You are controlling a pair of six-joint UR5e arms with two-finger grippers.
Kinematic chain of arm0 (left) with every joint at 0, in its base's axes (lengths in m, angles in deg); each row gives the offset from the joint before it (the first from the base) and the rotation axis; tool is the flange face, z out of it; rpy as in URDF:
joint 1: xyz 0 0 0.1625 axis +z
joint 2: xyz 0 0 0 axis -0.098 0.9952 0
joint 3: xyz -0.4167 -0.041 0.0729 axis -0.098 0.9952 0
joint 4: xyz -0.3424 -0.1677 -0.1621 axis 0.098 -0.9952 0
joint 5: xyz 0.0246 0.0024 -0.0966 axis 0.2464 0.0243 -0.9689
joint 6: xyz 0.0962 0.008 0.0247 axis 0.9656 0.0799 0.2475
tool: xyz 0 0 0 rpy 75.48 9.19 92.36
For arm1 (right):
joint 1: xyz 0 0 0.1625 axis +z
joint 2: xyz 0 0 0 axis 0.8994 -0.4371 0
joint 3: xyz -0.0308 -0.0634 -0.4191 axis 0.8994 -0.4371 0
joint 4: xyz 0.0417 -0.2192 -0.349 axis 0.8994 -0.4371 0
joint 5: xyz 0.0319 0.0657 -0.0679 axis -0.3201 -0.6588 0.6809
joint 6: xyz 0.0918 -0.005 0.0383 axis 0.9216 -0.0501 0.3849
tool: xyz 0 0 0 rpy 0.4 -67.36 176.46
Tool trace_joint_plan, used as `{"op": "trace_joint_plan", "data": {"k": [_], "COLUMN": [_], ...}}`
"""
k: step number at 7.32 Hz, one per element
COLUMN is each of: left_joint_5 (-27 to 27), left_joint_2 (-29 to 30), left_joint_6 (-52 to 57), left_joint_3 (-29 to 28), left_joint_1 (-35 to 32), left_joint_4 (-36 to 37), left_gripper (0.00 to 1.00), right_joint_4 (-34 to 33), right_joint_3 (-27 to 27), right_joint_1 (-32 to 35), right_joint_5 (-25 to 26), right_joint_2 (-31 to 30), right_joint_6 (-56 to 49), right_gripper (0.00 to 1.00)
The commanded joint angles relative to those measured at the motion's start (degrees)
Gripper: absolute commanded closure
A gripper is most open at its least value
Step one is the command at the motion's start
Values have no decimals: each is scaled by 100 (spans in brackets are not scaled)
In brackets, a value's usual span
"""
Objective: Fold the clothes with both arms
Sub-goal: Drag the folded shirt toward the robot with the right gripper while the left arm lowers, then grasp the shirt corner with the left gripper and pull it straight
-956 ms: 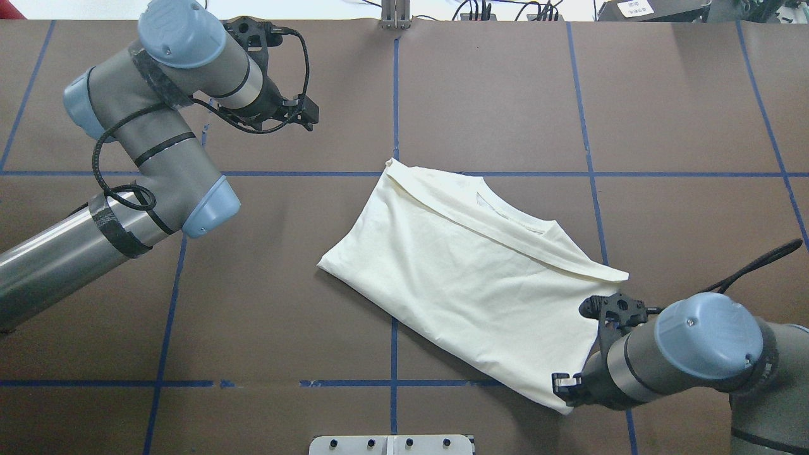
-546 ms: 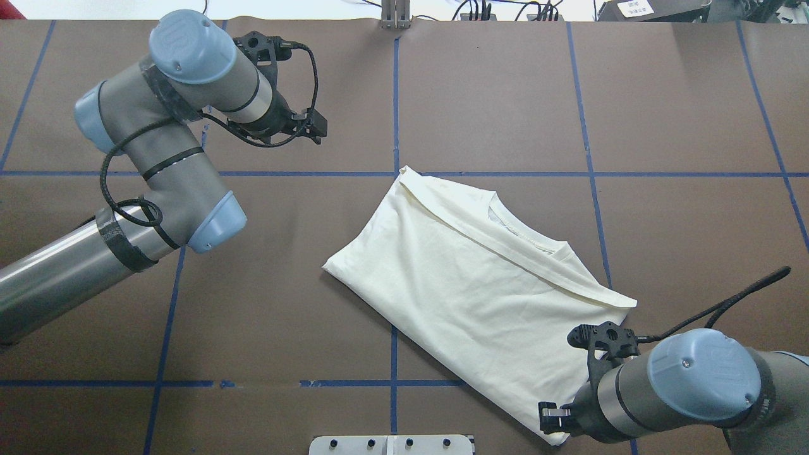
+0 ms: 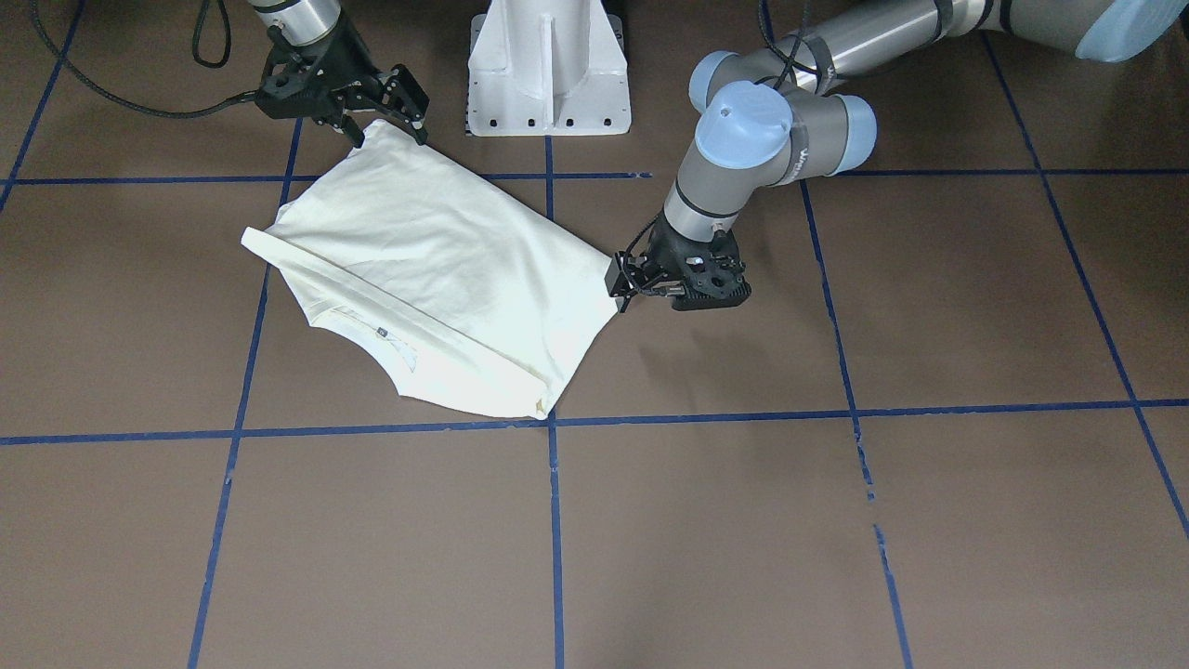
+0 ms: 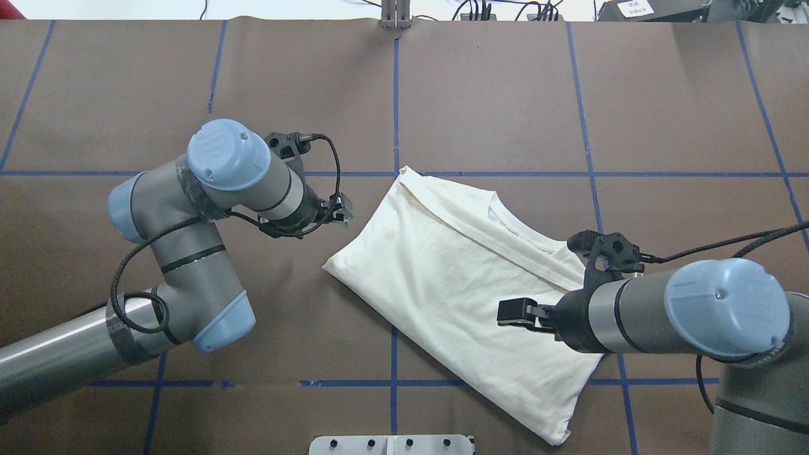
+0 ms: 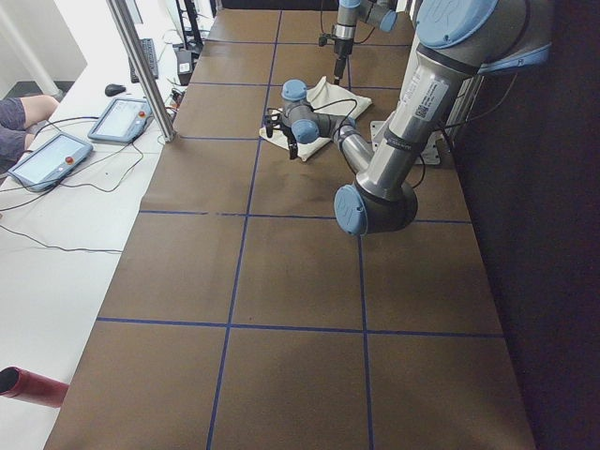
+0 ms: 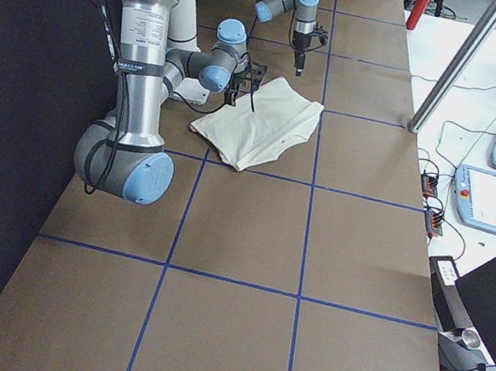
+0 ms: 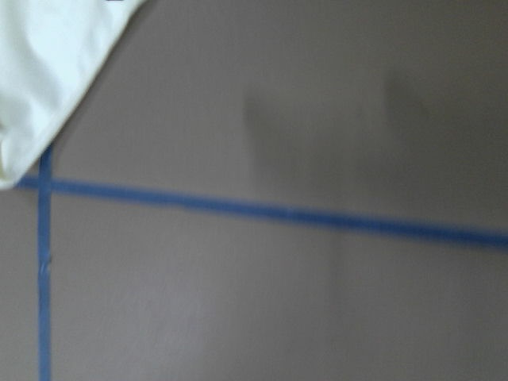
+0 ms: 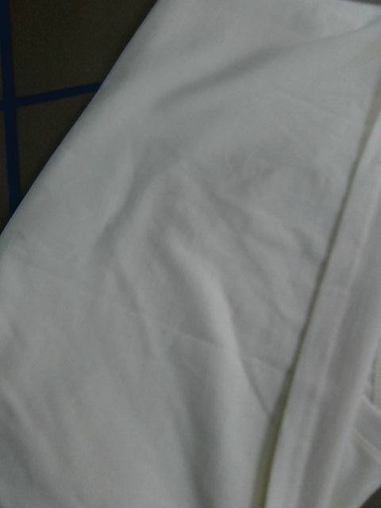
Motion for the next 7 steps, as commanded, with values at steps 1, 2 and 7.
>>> {"op": "trace_joint_plan", "data": {"k": [1, 2, 7], "left_joint_5": [355, 356, 339], "left_joint_2": [-139, -148, 1], "left_joint_6": [-1044, -1213, -1479], "left_joint_3": [77, 68, 76], "left_joint_1": [563, 617, 635], "left_joint_4": [19, 19, 28], "left_gripper": [25, 29, 100], "right_joint_4": [3, 3, 3], "right_joint_3": [-17, -8, -34], "right_joint_1": [159, 159, 185], "right_joint_5": [8, 8, 17], "right_joint_2": [180, 189, 250], "right_joint_6": [2, 2, 11], "right_gripper": [0, 0, 0]}}
